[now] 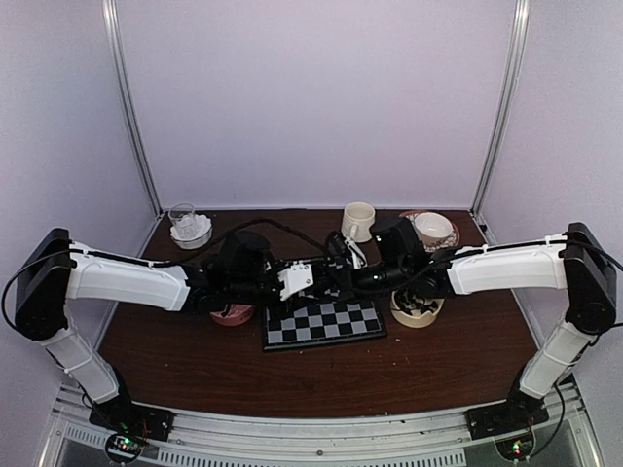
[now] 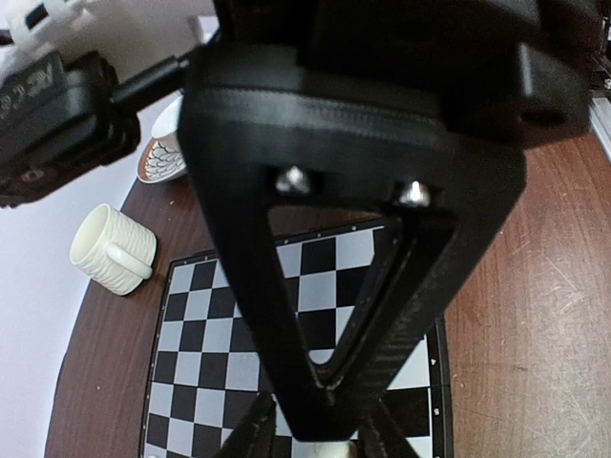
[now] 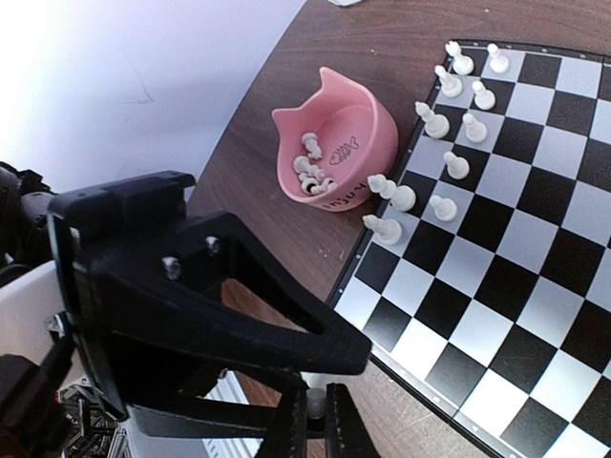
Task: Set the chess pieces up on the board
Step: Pass from the left arm to the right, then place the pawn on the chessboard.
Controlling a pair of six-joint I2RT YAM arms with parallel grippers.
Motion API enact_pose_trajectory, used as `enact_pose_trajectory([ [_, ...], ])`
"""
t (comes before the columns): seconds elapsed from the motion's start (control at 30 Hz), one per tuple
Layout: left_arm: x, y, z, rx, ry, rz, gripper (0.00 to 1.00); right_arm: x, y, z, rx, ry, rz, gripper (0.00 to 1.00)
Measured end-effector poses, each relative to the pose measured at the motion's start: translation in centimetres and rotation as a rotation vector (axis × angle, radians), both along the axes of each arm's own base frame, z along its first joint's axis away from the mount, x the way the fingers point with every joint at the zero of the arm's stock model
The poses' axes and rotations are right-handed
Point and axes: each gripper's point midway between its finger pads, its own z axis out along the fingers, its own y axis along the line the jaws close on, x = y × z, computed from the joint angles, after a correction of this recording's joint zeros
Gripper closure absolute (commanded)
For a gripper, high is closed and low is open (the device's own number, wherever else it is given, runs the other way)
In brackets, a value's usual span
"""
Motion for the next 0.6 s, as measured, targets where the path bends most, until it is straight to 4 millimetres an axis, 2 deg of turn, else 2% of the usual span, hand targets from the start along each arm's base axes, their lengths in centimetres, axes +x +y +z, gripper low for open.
enact_pose_trajectory([
  [0.07,0.0,-0.2,0.2,-0.008,-0.002,-0.001,0.56,0.1,-0.4,-0.6,-0.028,0.007,-0.011,1.0],
  [0.2,0.0,-0.3,0.4,-0.026,-0.007,-0.002,0.46,0.3,-1.1,-1.5,-0.086,0.009,-0.026,1.0],
  [0.4,-0.3,0.0,-0.3,-0.03,0.001,0.003,0.41,1.1,-2.3,-2.4,-0.191,-0.037,-0.048,1.0],
  [0.6,-1.2,1.4,-1.2,-0.032,0.039,0.026,0.32,2.5,-3.5,-3.3,-0.333,-0.123,-0.067,1.0],
])
